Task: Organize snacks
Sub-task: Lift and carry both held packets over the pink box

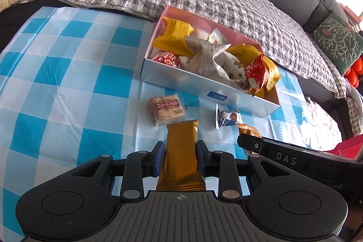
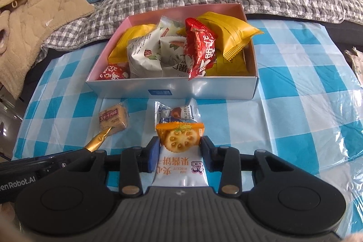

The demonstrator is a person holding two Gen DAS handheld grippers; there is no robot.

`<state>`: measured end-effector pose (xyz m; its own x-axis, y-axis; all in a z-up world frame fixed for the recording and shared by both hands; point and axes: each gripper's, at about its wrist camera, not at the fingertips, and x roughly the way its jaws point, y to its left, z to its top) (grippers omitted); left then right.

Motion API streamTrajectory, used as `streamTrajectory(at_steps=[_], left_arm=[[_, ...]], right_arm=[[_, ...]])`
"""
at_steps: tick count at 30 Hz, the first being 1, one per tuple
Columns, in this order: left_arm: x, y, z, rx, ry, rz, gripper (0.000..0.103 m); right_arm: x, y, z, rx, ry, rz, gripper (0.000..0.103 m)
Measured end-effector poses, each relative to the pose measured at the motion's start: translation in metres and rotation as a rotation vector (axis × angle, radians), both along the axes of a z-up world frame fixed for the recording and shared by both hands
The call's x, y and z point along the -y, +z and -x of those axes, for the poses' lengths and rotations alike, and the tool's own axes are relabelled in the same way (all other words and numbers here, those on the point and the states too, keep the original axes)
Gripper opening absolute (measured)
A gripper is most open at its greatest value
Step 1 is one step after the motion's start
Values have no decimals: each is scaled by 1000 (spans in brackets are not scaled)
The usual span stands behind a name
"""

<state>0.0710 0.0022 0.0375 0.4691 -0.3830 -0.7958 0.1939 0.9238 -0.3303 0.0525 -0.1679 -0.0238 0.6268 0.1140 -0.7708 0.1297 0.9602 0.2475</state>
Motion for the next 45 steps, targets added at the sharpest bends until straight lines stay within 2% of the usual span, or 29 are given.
streamTrajectory(at_steps=[16,30,37,45], left_arm=[[-7,15,-2,26,14,43,27],[-27,33,-5,47,48,122,27],[-32,32,-8,50,62,117,27],[-24,34,-5,73,43,113,27]], right_arm=[[5,17,7,70,15,-45,36],[5,19,13,92,29,-58,36],[5,27,13,131,37,-80,36],[11,27,14,133,21,-86,36]])
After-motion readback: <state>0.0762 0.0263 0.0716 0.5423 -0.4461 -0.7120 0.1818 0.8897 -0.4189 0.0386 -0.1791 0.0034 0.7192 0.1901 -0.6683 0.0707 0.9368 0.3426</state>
